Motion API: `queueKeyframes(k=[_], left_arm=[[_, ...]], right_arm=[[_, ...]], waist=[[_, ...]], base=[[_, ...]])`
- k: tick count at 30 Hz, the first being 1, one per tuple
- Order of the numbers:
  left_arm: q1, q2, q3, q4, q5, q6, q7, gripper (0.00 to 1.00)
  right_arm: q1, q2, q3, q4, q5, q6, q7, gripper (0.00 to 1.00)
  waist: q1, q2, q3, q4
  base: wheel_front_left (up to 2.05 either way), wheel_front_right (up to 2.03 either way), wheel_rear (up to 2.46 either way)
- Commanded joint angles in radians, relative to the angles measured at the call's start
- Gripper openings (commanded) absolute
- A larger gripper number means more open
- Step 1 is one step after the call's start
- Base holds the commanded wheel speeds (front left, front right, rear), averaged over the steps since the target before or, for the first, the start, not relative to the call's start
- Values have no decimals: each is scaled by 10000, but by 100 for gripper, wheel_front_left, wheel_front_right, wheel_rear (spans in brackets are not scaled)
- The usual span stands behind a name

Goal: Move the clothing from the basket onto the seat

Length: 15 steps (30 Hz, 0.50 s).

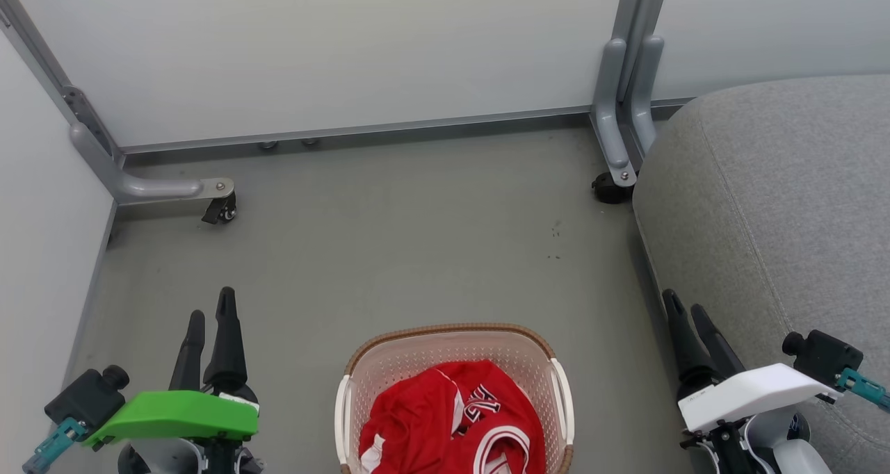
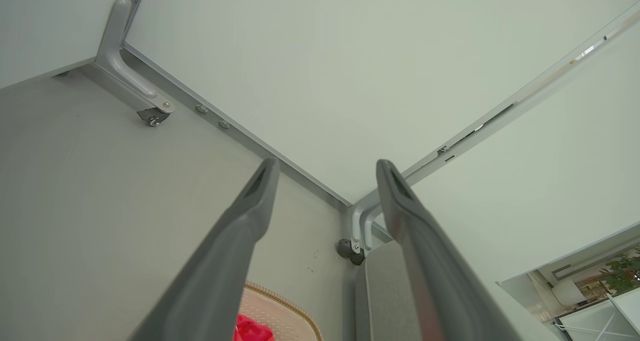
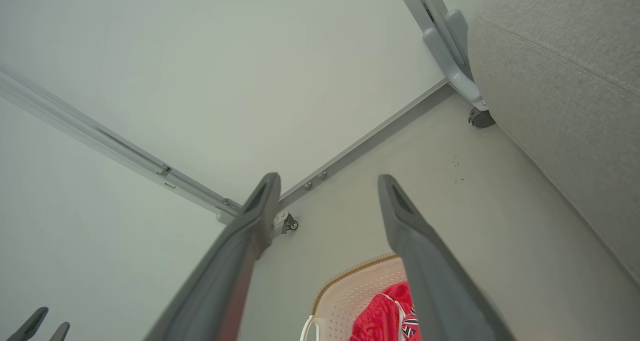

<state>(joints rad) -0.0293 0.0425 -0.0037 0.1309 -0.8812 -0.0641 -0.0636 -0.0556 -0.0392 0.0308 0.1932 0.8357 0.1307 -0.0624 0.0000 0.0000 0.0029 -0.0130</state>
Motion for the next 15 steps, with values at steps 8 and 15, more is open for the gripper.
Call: queueKeyframes(k=[8, 15], left_arm=[[171, 73, -177, -399, 1255, 56, -362, 100], [252, 78, -175, -423, 1939, 2, -568, 100]], right_arm=[[-15, -81, 235, -294, -1392, 2, -370, 100], [7, -86, 440, -409, -2279, 2, -583, 100]], waist=[[0, 0, -26, -54], [0, 0, -20, -87]], base=[[0, 0, 0], [0, 0, 0]])
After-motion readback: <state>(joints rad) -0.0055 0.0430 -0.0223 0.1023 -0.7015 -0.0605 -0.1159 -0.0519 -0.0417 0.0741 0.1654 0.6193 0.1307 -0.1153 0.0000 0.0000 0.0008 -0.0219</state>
